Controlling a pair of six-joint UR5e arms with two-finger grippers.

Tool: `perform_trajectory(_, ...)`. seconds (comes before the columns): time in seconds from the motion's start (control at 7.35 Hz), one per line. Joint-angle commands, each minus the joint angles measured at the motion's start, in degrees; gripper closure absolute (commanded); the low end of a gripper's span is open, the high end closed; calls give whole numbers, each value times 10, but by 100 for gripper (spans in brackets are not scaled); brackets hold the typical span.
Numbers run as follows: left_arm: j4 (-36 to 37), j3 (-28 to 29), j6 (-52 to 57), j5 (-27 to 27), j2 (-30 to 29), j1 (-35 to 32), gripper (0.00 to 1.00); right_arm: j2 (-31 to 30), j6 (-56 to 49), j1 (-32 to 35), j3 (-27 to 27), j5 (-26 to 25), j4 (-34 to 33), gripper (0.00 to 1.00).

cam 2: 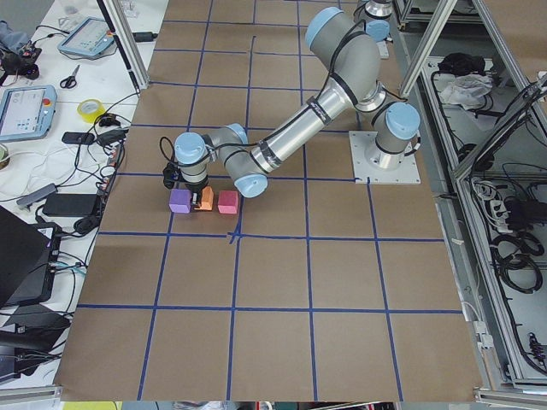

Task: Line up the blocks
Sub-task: 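Lower the orange cube between the purple and pink cubes with the left gripper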

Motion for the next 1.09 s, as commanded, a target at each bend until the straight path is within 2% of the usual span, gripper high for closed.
perform_trajectory(0.0,6,-9,0,4,-7,0,88,0,0,-1,-1,-1,0,0)
perform_trajectory(0.54,19,-23,-4,8,-2,0,87,0,0,-1,-1,-1,0,0)
perform_trajectory(0.95,19,-22,-3,31,2,0,87,0,0,-2,0,-1,1,0)
